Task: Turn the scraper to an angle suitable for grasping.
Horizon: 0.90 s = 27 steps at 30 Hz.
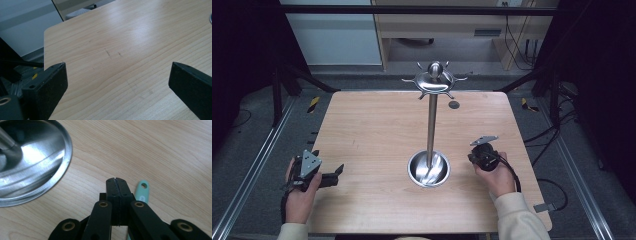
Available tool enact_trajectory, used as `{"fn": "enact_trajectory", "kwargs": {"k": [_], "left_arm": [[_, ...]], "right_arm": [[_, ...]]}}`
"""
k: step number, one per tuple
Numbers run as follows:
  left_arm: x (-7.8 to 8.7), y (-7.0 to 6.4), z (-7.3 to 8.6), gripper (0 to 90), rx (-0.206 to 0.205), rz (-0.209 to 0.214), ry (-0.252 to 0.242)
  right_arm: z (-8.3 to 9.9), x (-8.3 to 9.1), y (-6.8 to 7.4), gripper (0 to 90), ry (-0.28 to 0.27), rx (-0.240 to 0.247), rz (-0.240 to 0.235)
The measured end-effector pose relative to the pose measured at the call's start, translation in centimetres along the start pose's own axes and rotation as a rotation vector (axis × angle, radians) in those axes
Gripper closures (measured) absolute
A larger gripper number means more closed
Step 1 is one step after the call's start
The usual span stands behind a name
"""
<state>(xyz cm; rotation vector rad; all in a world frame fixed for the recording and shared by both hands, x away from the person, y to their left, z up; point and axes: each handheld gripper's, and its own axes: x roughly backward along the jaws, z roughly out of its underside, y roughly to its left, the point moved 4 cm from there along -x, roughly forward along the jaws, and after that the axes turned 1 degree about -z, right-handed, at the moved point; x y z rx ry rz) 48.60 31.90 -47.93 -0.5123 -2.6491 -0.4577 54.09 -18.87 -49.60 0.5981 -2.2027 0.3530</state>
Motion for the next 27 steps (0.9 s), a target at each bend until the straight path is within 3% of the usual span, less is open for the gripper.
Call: {"fn": "enact_trajectory", "kwargs": {"k": [12, 27], "left_arm": [[-0.1, -0.1, 0.0, 2.0, -0.004, 0.000, 0.002], [0.0, -0.1, 0.0, 2.0, -0.006, 0.002, 0.003]], "right_arm": [[0.4, -0.5, -1.0, 90.0, 0.028, -0.031, 0.032], [1.0, -1.2, -1.6, 90.0, 0.085, -0.054, 0.029]]}}
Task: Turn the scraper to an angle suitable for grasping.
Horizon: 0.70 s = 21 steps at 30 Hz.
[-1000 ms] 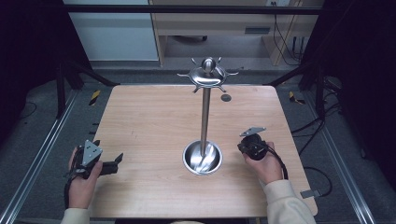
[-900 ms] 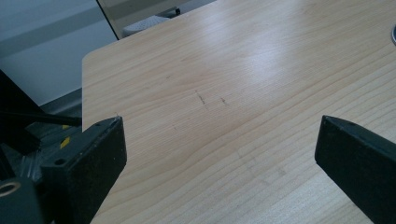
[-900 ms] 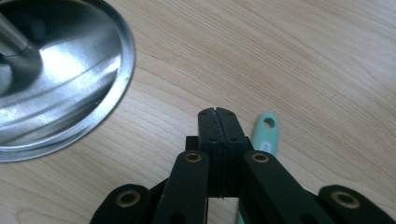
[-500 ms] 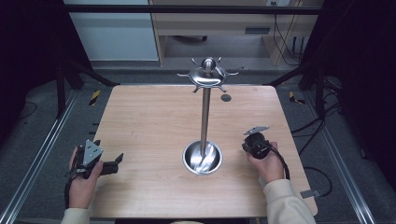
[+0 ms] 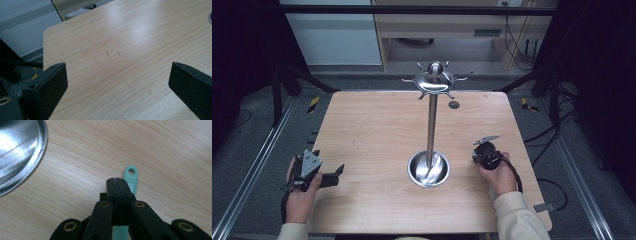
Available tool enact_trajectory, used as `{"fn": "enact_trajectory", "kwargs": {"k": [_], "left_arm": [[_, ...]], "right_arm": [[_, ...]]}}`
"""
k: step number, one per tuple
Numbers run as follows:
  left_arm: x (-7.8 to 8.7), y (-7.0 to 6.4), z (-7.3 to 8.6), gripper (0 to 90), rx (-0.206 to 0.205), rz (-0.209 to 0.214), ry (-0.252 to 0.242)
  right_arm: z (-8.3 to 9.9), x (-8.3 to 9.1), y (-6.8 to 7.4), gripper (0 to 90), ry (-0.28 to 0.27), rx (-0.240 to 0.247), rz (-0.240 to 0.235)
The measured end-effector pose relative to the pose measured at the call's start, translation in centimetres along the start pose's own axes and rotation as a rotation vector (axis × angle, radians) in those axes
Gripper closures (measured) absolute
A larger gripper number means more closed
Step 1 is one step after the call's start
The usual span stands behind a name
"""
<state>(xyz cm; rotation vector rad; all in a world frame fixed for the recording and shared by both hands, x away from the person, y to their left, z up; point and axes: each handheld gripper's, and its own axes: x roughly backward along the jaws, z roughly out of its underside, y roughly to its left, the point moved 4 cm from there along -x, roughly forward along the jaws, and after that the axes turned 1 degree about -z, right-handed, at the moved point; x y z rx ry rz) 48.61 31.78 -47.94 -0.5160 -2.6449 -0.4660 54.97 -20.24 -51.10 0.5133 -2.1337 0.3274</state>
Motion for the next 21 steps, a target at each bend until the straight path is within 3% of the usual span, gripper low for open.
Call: {"fn": "enact_trajectory", "kwargs": {"k": [6, 21], "left_arm": [[0.0, 0.0, 0.0, 2.0, 0.000, 0.001, 0.000], [0.1, -0.1, 0.0, 2.0, -0.001, 0.000, 0.001]], "right_arm": [[0.1, 0.0, -0.3, 90.0, 0.006, -0.011, 0.005], [0.7, 0.3, -2.0, 89.6, 0.020, -0.092, 0.050]]}}
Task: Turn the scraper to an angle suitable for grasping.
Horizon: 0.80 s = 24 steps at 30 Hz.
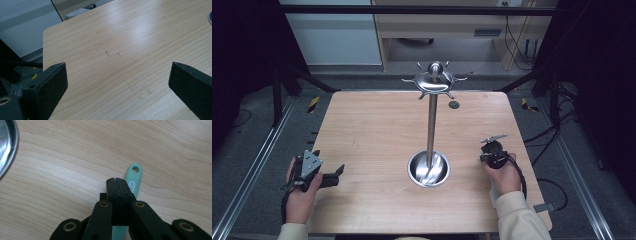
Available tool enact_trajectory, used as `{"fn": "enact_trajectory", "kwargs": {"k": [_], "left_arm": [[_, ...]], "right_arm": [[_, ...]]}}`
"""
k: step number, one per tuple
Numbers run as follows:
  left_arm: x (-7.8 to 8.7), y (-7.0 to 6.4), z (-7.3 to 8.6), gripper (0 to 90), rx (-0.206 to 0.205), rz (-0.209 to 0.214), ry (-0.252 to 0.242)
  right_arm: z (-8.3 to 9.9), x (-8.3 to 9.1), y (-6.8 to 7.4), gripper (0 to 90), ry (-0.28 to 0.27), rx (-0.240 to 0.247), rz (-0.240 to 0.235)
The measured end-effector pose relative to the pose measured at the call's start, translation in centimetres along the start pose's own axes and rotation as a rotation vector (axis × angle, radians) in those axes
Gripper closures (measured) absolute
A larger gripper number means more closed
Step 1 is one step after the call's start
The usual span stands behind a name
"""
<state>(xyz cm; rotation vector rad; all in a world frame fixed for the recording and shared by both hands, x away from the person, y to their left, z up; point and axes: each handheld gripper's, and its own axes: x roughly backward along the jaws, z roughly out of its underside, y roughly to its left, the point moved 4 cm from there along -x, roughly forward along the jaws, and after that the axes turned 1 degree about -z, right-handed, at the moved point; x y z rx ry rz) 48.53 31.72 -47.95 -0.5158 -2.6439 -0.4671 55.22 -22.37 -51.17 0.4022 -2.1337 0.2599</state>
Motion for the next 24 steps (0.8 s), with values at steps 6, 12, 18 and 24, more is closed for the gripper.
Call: {"fn": "enact_trajectory", "kwargs": {"k": [6, 12, 18, 24], "left_arm": [[0.5, -0.2, 0.2, 2.0, 0.008, -0.005, 0.004], [0.6, -0.4, 0.1, 2.0, 0.012, 0.001, -0.008], [0.7, -0.3, 0.1, 2.0, 0.015, 0.005, -0.011], [0.6, -0.4, 0.1, 2.0, 0.014, 0.008, -0.012]], "right_arm": [[-0.8, 1.5, 0.0, 85.4, -0.028, -0.023, -0.001], [-2.2, 2.4, -0.8, 79.3, 0.046, -0.065, 0.026], [-2.5, 1.5, -0.8, 72.2, 0.170, -0.087, 0.029], [-2.3, 0.8, -1.1, 69.2, 0.215, -0.121, 0.029]]}}
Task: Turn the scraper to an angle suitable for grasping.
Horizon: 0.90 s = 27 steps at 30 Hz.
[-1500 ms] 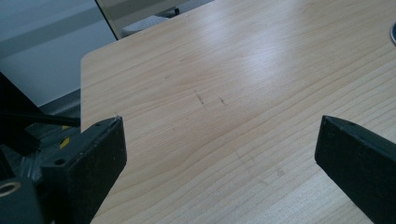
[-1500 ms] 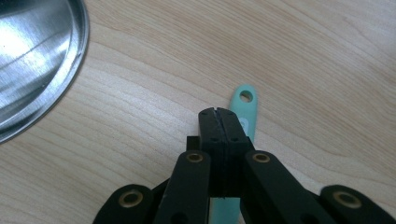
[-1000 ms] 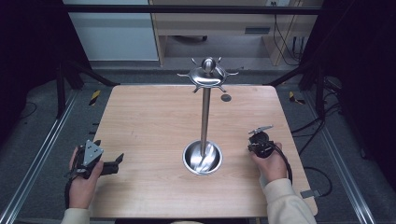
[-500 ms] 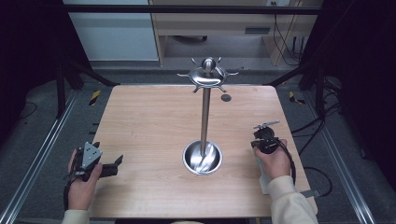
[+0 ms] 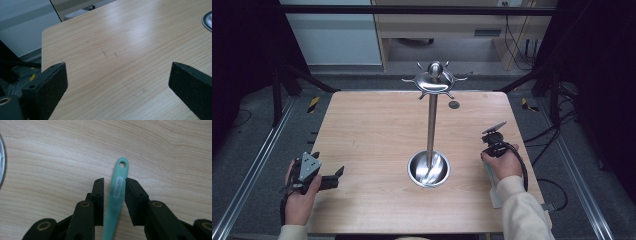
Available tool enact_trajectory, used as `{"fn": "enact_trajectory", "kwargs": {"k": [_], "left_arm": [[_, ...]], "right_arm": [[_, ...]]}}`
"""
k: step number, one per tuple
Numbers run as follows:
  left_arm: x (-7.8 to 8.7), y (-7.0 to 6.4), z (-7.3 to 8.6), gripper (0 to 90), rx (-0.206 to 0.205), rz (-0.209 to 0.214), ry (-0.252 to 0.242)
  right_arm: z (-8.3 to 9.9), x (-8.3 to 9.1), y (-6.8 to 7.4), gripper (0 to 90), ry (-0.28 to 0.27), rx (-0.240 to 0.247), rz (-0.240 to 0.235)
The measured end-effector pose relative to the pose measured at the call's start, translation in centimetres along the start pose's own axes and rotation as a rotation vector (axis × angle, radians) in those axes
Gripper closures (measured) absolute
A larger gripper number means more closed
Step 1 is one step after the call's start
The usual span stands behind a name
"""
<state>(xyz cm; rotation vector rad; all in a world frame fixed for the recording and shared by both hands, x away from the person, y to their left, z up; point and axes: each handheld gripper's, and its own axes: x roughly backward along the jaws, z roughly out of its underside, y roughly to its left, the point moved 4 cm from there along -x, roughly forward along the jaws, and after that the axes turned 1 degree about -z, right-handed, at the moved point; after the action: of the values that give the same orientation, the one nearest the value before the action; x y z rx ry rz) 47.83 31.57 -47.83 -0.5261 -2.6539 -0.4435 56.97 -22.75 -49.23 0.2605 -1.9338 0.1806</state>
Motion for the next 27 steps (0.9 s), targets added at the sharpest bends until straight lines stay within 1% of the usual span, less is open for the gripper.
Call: {"fn": "enact_trajectory", "kwargs": {"k": [3, 9, 20, 27], "left_arm": [[0.0, 0.0, 0.0, 2.0, -0.002, -0.001, 0.001], [0.0, 0.0, 0.0, 2.0, -0.003, -0.002, 0.002], [0.0, 0.0, 0.0, 2.0, -0.004, 0.002, 0.001], [0.0, -0.2, 0.0, 2.0, -0.006, 0.007, 0.000]], "right_arm": [[0.0, -0.2, -0.2, 67.6, 0.006, -0.014, 0.006], [0.1, -0.6, -0.1, 65.4, 0.021, -0.015, 0.000], [0.1, -1.2, -0.1, 66.2, 0.044, -0.020, 0.010], [0.1, -1.5, -0.2, 67.9, 0.050, -0.028, 0.010]]}}
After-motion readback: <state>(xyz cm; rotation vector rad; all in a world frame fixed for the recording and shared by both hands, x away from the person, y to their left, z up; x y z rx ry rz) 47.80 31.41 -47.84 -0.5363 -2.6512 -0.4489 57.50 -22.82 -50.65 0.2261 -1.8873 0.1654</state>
